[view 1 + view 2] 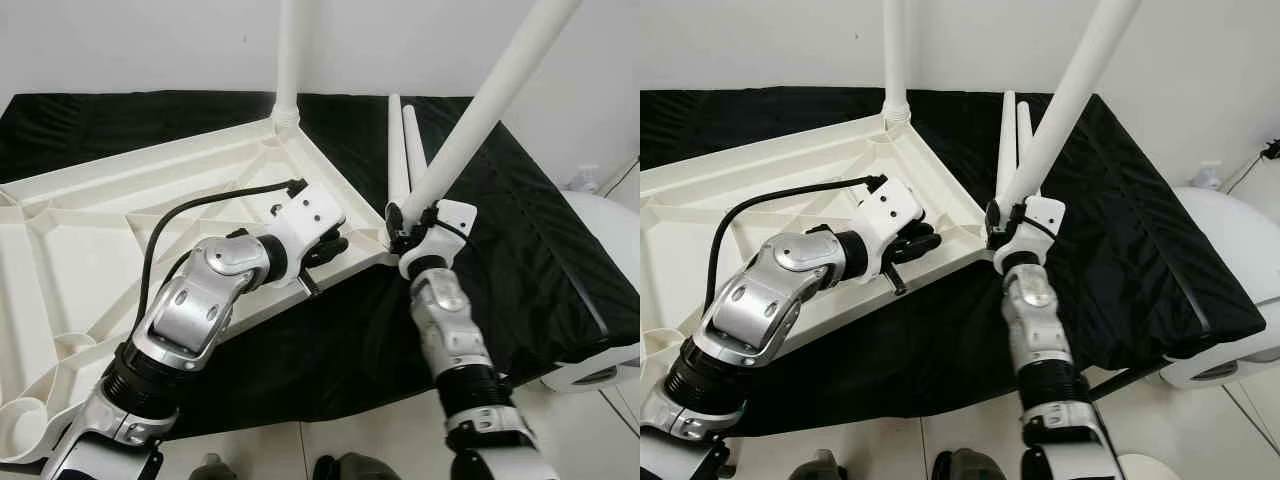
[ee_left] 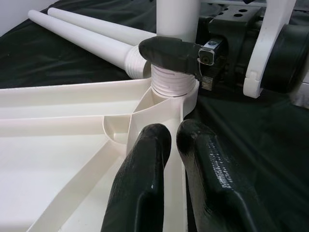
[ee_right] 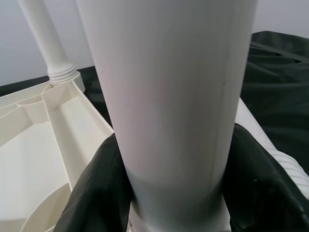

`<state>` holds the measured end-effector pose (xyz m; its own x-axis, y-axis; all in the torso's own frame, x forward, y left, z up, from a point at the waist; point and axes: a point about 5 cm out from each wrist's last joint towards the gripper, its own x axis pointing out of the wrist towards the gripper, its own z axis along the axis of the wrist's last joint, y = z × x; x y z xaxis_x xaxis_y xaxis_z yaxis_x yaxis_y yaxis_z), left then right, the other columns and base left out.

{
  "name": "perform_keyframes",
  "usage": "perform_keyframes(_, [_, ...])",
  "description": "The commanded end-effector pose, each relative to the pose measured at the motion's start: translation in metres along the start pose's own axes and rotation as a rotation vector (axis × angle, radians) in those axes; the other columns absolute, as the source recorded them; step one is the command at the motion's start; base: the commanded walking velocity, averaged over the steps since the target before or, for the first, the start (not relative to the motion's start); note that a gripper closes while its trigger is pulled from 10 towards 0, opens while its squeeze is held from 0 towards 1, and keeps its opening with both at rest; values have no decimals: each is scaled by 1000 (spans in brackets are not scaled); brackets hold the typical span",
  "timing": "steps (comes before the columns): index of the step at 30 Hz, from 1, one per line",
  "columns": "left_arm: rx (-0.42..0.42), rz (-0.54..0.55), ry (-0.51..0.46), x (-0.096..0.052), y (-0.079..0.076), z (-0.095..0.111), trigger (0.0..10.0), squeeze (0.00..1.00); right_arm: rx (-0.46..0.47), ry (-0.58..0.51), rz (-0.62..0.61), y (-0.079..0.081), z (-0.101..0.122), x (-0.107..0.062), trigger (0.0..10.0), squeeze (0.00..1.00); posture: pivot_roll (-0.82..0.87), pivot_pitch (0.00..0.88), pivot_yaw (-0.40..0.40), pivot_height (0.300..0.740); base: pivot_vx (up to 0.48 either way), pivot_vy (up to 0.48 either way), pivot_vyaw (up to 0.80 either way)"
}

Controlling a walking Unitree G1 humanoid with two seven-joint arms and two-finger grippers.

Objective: Building children table

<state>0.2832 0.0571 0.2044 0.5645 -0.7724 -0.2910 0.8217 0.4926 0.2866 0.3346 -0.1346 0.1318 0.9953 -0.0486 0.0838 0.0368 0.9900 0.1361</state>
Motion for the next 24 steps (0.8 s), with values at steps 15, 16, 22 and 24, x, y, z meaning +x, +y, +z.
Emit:
perform_keyframes(15, [25, 38, -11, 2, 0, 4, 10000, 0, 14, 118, -117, 11, -19, -2, 10000, 0, 50, 31, -84, 740, 0, 0, 0])
perform_keyframes(16, [25, 38, -11, 2, 0, 4, 10000, 0, 17, 116, -118, 12, -18, -1, 10000, 0, 50, 31, -84, 740, 0, 0, 0])
perform_keyframes(22, [28, 34, -9, 2, -1, 3, 10000, 0, 10, 61, -71, 12, -3, 2, 10000, 0, 45, 24, -81, 740, 0, 0, 0])
perform_keyframes(24, [29, 31, -8, 2, -1, 3, 10000, 0, 14, 60, -2, 13, 1, 3, 10000, 0, 44, 23, -82, 740, 0, 0, 0])
